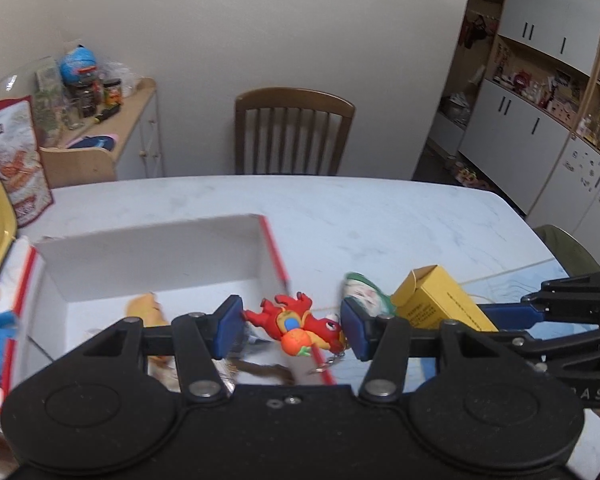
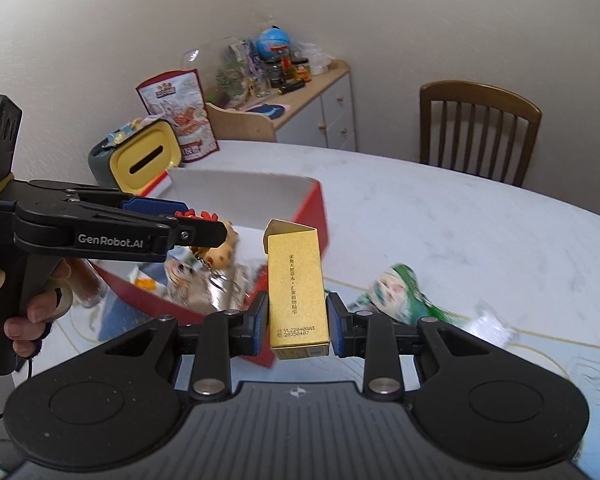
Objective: Organize objects
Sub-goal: 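Carry the parrot keychain and yellow box with both grippers into the red box, then open both grippers to release the parrot keychain and yellow box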
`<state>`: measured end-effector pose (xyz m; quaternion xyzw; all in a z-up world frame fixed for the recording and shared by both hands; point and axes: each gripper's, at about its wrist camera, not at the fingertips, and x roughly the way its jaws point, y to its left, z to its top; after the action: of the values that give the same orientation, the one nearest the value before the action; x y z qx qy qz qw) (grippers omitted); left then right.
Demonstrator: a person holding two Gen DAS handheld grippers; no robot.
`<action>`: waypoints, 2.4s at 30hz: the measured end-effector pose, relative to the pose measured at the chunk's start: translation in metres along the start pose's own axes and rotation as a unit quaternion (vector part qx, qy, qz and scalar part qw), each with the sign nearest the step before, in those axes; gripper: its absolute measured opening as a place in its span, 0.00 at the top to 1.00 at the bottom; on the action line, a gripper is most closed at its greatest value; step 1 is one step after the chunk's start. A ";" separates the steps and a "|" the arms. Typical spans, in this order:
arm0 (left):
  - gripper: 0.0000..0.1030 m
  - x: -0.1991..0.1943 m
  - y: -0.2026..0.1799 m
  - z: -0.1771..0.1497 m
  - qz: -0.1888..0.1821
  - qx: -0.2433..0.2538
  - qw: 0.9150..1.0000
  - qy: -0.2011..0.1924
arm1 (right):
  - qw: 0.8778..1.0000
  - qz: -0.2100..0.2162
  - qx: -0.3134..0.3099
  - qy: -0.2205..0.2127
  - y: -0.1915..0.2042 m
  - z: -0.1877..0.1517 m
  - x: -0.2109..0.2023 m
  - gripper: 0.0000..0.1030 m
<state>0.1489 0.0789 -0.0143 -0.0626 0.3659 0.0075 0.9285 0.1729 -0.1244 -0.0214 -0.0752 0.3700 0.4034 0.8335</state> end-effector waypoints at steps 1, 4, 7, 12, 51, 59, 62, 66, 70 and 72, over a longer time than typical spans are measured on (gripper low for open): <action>0.49 -0.001 0.006 0.002 0.003 -0.002 1.000 0.000 | 1.000 0.001 -0.001 -0.001 0.005 0.004 0.003 0.71; 0.49 -0.002 0.023 0.005 0.013 -0.004 1.000 0.000 | 1.000 0.003 -0.005 -0.002 0.020 0.012 0.014 0.71; 0.49 0.000 0.042 0.006 0.023 -0.008 1.000 0.002 | 1.000 0.003 -0.009 0.002 0.035 0.019 0.026 0.71; 0.49 0.008 0.074 0.005 0.046 -0.014 0.999 0.010 | 1.000 0.001 -0.013 0.011 0.054 0.030 0.051 0.71; 0.51 0.109 0.141 -0.012 0.107 -0.010 0.988 0.112 | 0.988 -0.062 -0.064 0.130 0.091 0.032 0.213 0.71; 0.54 0.113 0.142 -0.012 0.104 -0.013 0.986 0.133 | 0.987 -0.058 -0.072 0.132 0.092 0.031 0.210 0.71; 0.53 0.112 0.142 -0.013 0.105 -0.014 0.985 0.134 | 0.988 -0.056 -0.070 0.129 0.092 0.030 0.206 0.71; 0.52 0.109 0.140 -0.015 0.106 -0.014 0.985 0.134 | 0.989 -0.048 -0.069 0.121 0.091 0.032 0.198 0.70; 0.51 0.104 0.137 -0.016 0.106 -0.015 0.986 0.131 | 0.991 -0.043 -0.063 0.113 0.089 0.033 0.186 0.70; 0.48 0.101 0.136 -0.016 0.106 -0.017 0.986 0.128 | 0.992 -0.040 -0.059 0.108 0.087 0.033 0.180 0.70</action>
<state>0.2037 0.2087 -0.1094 -0.0394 0.4863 0.1041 0.8667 0.2002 0.0582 -0.1040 -0.1825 0.4304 0.3802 0.7981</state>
